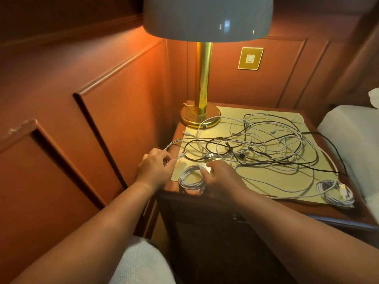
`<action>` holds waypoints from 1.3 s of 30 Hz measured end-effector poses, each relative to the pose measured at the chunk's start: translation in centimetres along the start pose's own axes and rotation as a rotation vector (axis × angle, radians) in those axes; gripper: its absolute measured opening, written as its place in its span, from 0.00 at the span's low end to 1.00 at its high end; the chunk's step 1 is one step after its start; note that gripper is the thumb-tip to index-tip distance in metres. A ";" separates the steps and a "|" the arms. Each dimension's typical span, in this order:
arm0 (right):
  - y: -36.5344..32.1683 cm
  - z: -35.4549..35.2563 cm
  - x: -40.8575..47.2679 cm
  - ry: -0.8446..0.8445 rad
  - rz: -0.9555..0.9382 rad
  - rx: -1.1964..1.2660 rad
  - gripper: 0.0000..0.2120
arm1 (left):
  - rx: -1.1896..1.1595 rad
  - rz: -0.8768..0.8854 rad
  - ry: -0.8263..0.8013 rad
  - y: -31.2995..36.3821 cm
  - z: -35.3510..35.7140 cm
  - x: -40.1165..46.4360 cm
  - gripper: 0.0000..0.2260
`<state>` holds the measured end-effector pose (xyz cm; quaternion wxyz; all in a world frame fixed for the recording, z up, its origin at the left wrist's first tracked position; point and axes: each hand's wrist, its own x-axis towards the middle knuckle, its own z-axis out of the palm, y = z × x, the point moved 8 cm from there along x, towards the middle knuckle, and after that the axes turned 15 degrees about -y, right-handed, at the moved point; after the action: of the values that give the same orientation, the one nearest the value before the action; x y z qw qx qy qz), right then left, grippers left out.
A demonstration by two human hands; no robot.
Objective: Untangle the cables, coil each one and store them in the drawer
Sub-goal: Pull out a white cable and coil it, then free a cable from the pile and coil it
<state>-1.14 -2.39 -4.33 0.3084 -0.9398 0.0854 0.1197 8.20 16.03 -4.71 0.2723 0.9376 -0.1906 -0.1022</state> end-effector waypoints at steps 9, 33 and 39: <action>1.5 -0.9 0.2 -0.037 -0.094 -0.118 0.15 | 0.027 -0.015 -0.030 2.2 1.2 1.8 0.08; 6.3 -4.3 -3.9 0.075 0.053 -0.517 0.15 | 0.221 -0.075 -0.112 5.0 1.5 6.2 0.17; 6.9 -4.6 -2.3 0.099 0.022 -0.494 0.12 | 0.282 -0.168 -0.169 5.5 1.4 8.2 0.05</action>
<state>-4.16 -10.39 -3.96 0.0632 -0.9904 0.0789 0.0940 13.58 7.66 -3.56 0.1119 0.9672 -0.1464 -0.1750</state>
